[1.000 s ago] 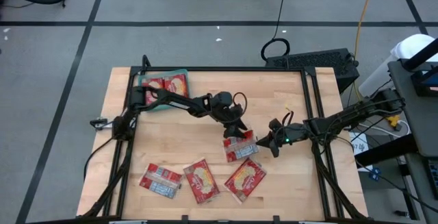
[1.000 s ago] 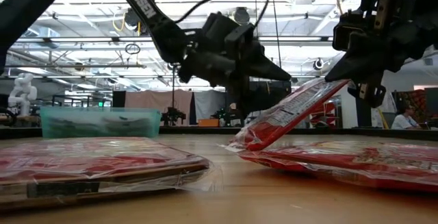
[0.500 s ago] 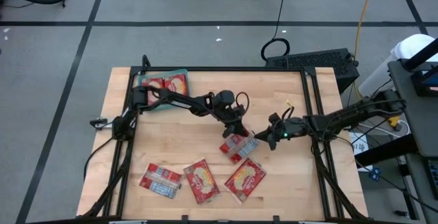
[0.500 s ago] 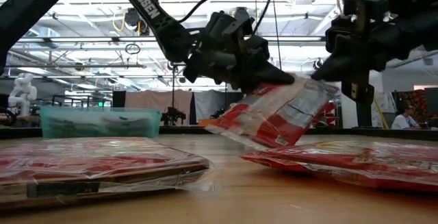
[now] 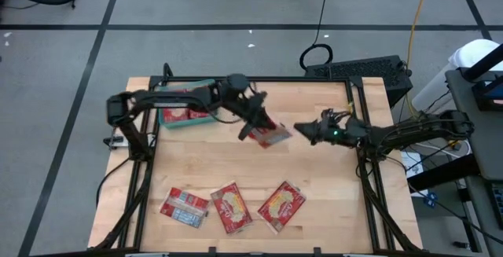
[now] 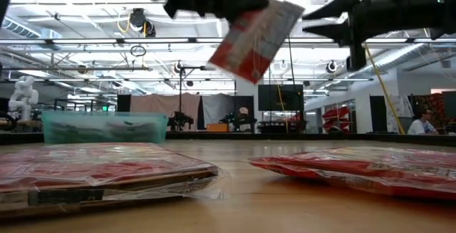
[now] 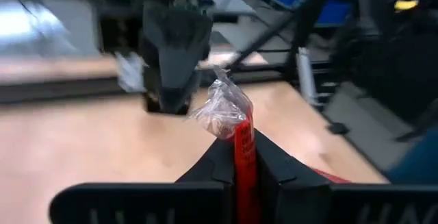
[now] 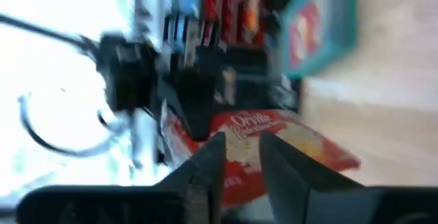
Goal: Sort popcorn bags into baskets
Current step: Put the red popcorn bag into the blue bin
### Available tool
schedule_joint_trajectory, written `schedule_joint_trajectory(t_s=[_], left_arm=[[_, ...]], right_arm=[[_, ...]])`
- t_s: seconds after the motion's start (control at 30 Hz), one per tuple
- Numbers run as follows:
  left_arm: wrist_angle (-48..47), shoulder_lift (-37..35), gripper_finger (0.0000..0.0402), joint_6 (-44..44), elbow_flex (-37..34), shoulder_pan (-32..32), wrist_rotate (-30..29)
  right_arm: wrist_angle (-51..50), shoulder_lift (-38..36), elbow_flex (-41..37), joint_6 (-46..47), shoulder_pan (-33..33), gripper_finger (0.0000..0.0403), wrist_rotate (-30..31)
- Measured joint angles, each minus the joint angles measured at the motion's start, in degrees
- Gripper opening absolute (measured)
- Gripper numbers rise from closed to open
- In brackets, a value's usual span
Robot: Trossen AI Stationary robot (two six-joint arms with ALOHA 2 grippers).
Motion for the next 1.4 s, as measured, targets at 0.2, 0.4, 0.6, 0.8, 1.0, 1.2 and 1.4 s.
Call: schedule_joint_trajectory(t_s=[0.2, 0.4, 0.6, 0.8, 1.0, 1.2, 1.4], left_arm=[[-4.1, -9.1, 0.0041, 13.8, 0.0, -0.2, -10.6], [-2.7, -11.4, 0.0025, 22.2, 0.1, -4.3, -21.2], [1.5, -11.0, 0.0032, 30.4, 0.0, -11.5, -33.3], [4.3, -11.0, 0.0032, 36.7, 0.0, -17.5, -52.2], [1.7, -10.2, 0.0025, 40.5, 0.0, -20.8, -56.2], [-0.7, -7.9, 0.004, 46.1, 0.0, -22.8, -59.7], [-1.1, -6.4, 0.0025, 46.2, 0.0, -24.5, -59.0]], right_arm=[[0.3, -2.5, 0.0, 10.8, -5.3, 0.0125, -4.5], [2.1, -0.4, 0.0, 23.5, -10.3, 0.0167, -12.8], [11.1, 3.6, 0.0, 30.5, -12.4, 0.0187, -21.7], [20.9, 8.0, 0.0, 39.7, -11.3, 0.0204, -21.8], [25.4, 12.3, 0.1, 44.5, -11.4, 0.0216, -21.7], [24.6, 16.9, 4.1, 42.9, -11.4, 0.0217, -23.4], [26.2, 23.0, 9.4, 37.0, -11.1, 0.0217, -30.0]])
